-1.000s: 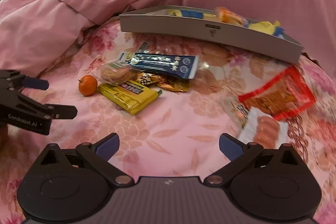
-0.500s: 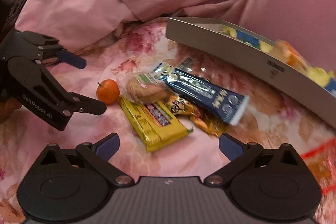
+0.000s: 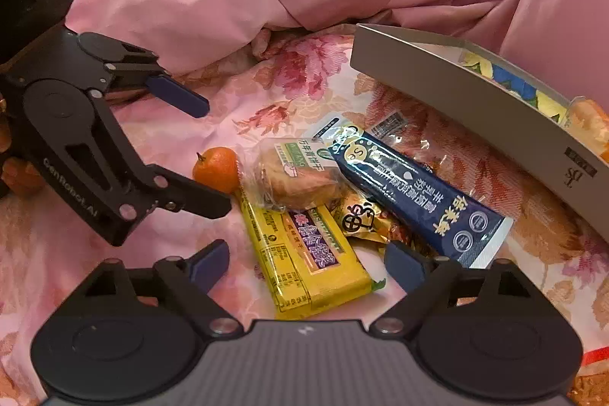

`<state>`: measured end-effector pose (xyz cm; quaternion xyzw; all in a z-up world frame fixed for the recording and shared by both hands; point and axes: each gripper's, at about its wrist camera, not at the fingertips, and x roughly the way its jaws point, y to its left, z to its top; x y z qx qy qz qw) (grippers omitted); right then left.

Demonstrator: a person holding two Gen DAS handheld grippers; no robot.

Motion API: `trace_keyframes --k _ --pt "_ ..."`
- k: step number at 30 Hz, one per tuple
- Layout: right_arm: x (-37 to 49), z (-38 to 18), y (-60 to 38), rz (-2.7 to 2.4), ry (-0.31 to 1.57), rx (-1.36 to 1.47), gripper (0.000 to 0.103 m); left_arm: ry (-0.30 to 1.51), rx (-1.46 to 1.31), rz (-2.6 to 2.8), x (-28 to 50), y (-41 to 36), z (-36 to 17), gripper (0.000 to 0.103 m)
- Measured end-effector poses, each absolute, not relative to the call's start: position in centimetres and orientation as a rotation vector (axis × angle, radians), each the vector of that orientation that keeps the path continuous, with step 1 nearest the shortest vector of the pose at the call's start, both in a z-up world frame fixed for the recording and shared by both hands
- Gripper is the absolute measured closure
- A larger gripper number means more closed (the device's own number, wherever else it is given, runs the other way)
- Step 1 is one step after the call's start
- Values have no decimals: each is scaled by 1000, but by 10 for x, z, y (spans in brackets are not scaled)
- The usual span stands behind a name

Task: Organize snacks
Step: 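Grasp the mandarin orange with left tool while right tool approaches the yellow bar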

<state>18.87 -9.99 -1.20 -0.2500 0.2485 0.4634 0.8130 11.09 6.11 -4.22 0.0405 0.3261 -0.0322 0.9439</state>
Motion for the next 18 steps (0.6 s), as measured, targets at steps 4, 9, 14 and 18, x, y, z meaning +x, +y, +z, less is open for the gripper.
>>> trace_keyframes --k 4,9,14,18 --pt "189 -11 -103 996 531 -530 23 685 80 -98 112 60 -44 17" --pt "188 -9 -109 986 543 -502 35 689 73 -126 113 57 -44 30" --pt "186 -8 -107 986 548 -521 36 696 68 -133 114 53 -44 48" --pt "189 -9 -98 977 569 -534 25 703 49 -135 114 52 -43 58"
